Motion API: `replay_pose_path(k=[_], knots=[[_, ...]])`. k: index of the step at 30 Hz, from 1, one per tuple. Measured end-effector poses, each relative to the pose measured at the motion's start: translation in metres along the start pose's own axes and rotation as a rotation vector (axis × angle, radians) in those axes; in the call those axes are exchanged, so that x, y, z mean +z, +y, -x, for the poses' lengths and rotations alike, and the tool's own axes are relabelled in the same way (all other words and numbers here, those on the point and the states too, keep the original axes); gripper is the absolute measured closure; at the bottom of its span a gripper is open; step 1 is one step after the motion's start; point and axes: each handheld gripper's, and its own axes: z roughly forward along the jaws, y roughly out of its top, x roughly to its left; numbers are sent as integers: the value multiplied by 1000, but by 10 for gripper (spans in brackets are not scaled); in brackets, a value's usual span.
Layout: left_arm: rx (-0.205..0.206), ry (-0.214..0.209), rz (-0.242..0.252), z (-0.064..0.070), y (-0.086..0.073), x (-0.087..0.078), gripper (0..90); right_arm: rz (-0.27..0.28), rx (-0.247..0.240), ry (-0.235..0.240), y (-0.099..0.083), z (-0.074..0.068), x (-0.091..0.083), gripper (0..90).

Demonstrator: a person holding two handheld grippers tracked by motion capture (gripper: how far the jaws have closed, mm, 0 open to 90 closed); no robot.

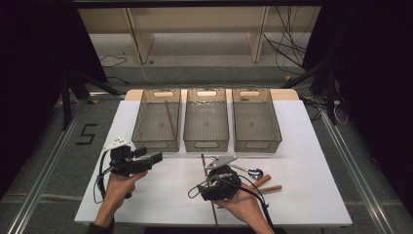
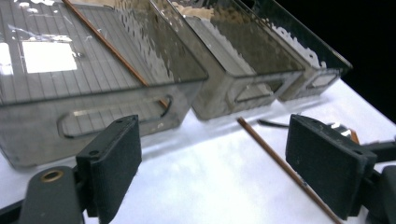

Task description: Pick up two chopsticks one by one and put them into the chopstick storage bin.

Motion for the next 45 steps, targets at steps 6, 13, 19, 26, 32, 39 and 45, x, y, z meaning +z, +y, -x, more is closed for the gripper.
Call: replay_pose_path(k=[6,13,19,26,32,39,45], knots=[[26,10,39,4,-20,-1,183,-44,25,15,2,3,11,416],[86,-3,57,18,-29,-2,181,-70,50,16,0,4,21,436],[101,-11,72,22,-36,-5,181,-76,49,3,0,3,25,460],[92,-8,77,20,-41,-6,180,-93,51,-8,-1,2,29,501],[89,-14,91,22,-43,-8,180,-102,62,-21,0,2,33,533],[92,-17,89,24,-44,-9,180,-106,76,-33,-1,2,35,556],[108,-15,97,25,-46,-11,180,-114,80,-44,-2,3,38,573]])
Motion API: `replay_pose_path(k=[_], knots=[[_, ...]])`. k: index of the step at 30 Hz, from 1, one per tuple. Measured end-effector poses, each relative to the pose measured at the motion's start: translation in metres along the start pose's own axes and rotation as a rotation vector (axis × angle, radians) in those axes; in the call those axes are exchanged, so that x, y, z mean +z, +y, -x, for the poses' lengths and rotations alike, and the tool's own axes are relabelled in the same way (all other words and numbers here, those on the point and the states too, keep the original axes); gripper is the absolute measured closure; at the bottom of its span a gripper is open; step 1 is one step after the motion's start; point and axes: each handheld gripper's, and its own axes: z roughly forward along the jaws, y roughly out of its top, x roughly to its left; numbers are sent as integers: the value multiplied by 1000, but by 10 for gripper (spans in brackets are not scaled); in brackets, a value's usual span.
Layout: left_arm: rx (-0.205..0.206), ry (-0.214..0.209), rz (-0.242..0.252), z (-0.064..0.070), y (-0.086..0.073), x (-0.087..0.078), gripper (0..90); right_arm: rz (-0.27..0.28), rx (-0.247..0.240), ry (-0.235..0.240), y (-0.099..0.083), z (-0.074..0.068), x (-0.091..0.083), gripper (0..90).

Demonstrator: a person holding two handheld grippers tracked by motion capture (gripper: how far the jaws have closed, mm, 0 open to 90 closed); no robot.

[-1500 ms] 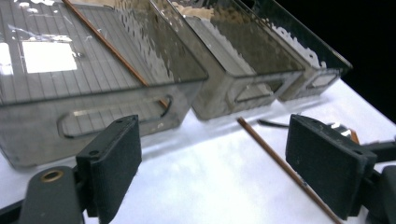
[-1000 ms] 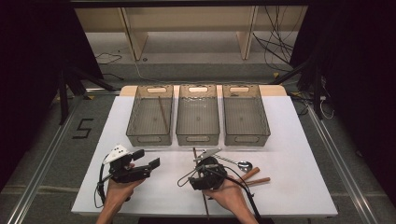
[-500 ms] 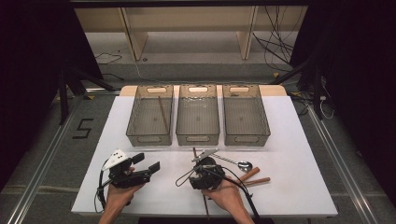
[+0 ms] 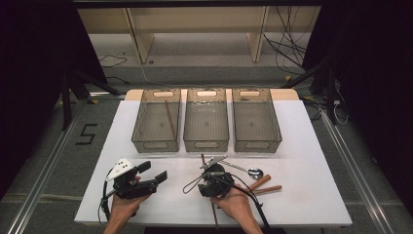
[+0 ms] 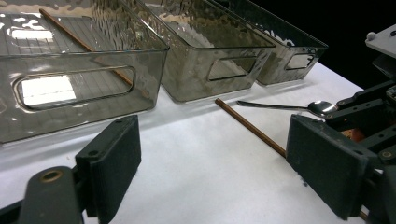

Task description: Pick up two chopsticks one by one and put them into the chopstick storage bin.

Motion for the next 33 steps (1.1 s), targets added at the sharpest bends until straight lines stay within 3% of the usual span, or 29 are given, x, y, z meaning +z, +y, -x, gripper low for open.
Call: replay_pose_path(k=[14,21,29,33], knots=[[-6,-4,0,0,-2,0,180,-43,-8,-40,-2,-6,11,680],[1,-9,-6,1,-3,0,180,-37,-34,-88,-3,-11,12,745],[-6,-15,-6,1,-4,1,180,-16,-20,-111,-5,-16,13,796],[-9,-15,-6,0,-4,0,180,-11,-26,-94,-6,-20,12,815]])
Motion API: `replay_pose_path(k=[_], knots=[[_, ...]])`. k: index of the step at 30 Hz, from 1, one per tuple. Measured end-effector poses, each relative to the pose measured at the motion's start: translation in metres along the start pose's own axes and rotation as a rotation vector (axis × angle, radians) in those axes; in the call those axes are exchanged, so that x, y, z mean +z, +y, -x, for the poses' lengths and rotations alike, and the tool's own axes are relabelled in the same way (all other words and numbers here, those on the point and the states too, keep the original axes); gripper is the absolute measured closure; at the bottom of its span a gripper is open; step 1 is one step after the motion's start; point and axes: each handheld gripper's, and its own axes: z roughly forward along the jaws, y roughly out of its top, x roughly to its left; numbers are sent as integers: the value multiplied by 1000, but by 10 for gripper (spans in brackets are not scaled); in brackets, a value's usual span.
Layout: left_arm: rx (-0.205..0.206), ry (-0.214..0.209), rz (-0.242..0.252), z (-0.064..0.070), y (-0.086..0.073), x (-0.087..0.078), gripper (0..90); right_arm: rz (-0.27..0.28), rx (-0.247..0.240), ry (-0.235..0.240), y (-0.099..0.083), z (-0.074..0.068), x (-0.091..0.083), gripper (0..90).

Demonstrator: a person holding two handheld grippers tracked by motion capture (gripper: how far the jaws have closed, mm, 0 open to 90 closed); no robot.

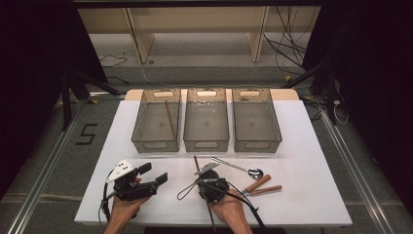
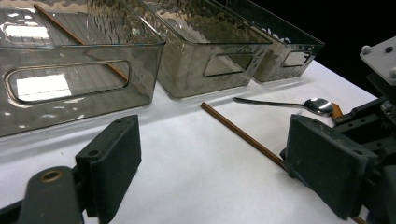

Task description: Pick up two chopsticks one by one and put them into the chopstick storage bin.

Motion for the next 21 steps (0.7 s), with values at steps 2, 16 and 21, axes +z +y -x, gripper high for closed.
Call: replay_pose_path(k=[2,16,21], knots=[[-5,4,3,-1,0,-1,180,-3,-8,-11,1,-3,0,823],[-4,5,-1,-1,-1,0,181,-12,-24,-16,3,-9,-1,841],[-4,6,-3,-1,0,0,181,-39,-36,-37,4,-12,1,816]])
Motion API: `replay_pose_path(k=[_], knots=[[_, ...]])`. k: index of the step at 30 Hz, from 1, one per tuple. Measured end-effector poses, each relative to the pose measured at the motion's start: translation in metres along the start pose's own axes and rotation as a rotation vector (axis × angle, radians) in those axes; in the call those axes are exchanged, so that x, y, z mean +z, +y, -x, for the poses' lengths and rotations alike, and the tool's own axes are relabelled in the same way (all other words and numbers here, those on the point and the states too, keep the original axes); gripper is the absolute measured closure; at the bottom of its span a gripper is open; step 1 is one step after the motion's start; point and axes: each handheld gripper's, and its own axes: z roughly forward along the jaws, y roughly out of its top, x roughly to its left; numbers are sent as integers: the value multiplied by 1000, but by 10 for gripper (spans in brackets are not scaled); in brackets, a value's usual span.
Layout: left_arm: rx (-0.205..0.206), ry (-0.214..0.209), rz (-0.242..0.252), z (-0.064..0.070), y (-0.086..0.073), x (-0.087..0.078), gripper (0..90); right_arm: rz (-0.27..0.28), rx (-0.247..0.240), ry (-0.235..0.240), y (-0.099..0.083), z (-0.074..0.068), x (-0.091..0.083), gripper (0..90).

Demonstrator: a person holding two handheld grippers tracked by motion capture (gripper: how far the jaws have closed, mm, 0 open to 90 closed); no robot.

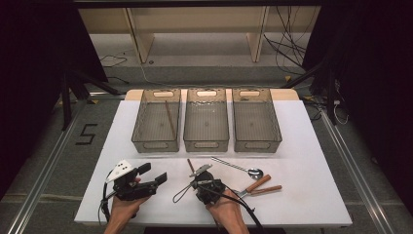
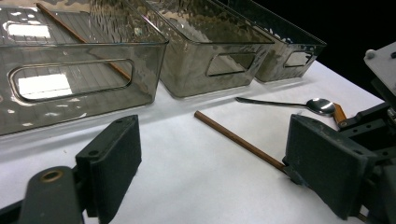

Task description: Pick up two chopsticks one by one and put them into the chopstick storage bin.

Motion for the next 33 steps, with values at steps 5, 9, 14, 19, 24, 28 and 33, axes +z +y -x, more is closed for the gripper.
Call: replay_pose_path(k=[5,9,14,19,24,28,33], knots=[[-3,3,8,0,0,0,182,-6,-14,-4,1,0,0,828],[-4,3,8,-1,0,-1,182,-5,-18,0,1,0,-2,841],[-3,4,7,-1,0,-1,182,-9,-19,17,1,1,-3,844],[-5,3,4,-1,0,0,183,-10,-17,31,-1,2,-4,851],[-3,4,4,-2,0,-1,183,-14,-22,36,-1,1,-4,850],[-2,5,6,-2,0,-1,183,-21,-28,35,-1,1,-5,855],[0,5,4,-2,0,-1,182,-31,-23,47,-1,2,-5,854]])
